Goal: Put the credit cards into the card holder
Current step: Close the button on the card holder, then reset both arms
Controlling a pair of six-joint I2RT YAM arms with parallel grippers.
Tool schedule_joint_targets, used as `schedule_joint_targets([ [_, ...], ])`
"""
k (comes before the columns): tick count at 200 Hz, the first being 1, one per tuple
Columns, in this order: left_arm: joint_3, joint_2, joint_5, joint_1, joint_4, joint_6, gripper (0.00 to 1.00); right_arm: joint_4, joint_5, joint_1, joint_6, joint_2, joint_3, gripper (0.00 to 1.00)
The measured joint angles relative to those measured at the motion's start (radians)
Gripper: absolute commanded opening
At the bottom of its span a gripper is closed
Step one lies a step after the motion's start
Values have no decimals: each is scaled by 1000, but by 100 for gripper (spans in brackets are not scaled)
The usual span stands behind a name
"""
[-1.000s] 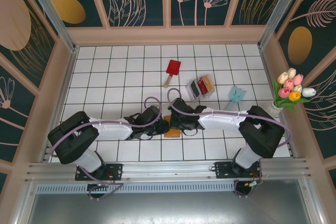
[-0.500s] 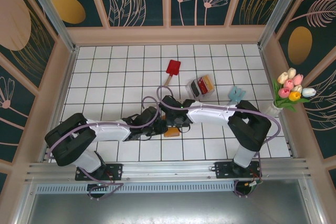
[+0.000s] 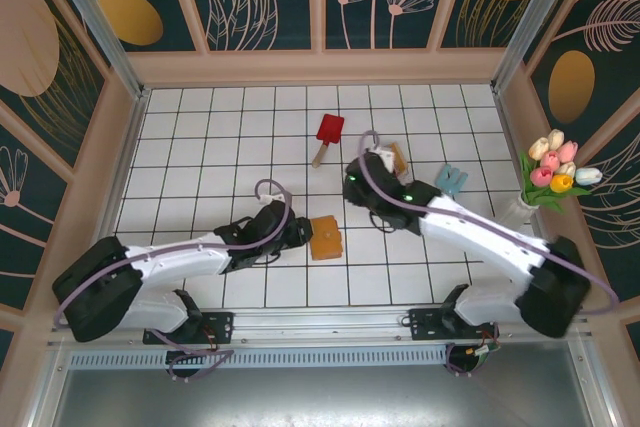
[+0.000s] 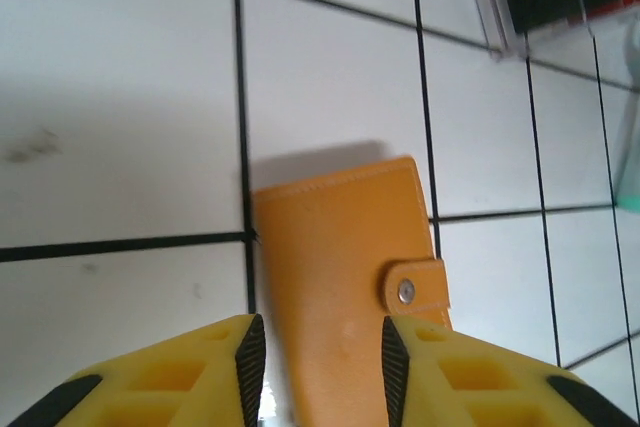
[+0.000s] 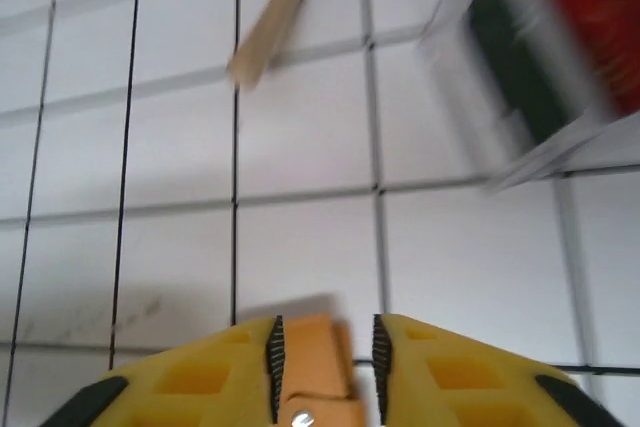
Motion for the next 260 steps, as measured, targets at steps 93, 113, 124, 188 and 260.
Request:
schedule_joint_targets([
  [93, -23, -351, -525, 481, -64, 395, 99, 689, 246, -481, -560, -165, -607, 79],
  [113, -47, -291, -557, 616, 18, 475, 99, 858, 193, -556, -630, -90, -661, 79],
  [124, -81, -253, -580, 647, 85, 516, 98, 972, 157, -594, -664, -41, -687, 79],
  [188, -299, -24, -561, 716, 658, 806, 99, 1355, -78, -732, -801, 161, -710, 77],
  [260, -339, 177, -320, 821, 1135, 911, 98, 1586, -293, -806, -790, 230, -748, 79],
])
